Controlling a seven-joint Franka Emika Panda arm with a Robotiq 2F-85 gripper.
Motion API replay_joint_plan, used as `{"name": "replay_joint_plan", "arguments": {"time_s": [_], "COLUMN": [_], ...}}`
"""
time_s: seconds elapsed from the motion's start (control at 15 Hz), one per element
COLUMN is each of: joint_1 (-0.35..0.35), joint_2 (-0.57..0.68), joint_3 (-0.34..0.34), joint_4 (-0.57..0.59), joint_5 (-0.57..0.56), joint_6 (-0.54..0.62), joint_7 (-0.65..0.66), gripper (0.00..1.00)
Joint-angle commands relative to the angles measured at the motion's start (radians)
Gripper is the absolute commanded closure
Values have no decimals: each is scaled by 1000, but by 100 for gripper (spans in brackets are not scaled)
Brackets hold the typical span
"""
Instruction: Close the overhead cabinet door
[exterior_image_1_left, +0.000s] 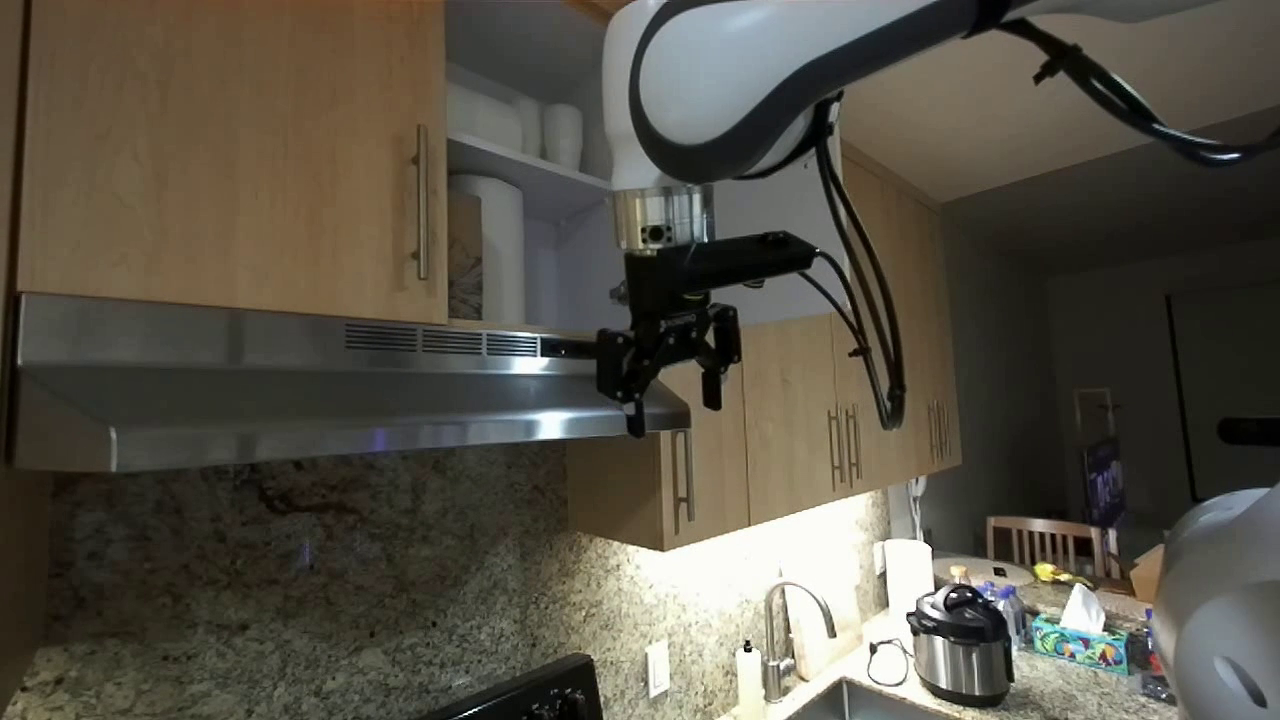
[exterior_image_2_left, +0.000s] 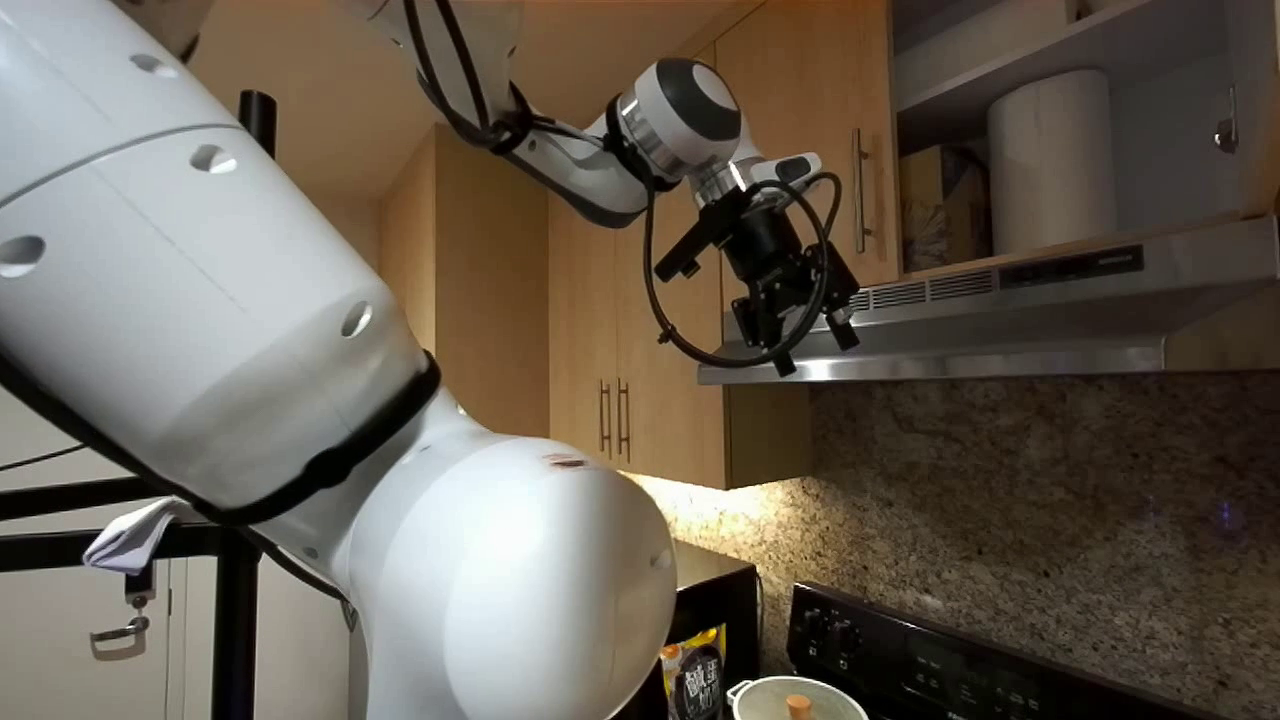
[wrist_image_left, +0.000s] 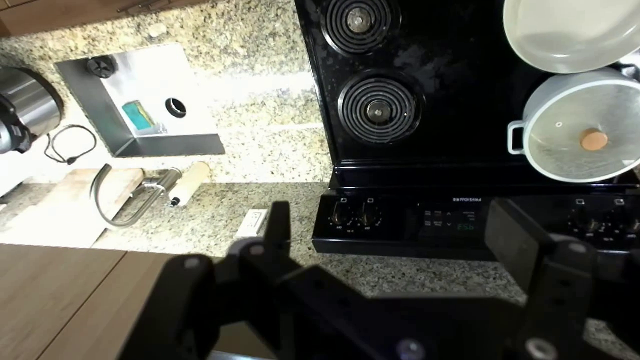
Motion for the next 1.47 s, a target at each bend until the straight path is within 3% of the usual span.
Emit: {"name": "replay_joint_plan", "arguments": {"time_s": [0.0, 0.6, 0.93, 1.4], "joint_1": [-38, -138, -222, -209], "joint_2": [-59, -108, -137, -124], "joint_3": [-17, -62, -48, -26], "joint_4": [6, 48, 56, 61], "joint_5": [-14, -13, -4, -1], "joint_6": [-1, -2, 38, 25], "joint_7": [-8, 7, 116, 121], "gripper": [0, 0, 0, 0]}}
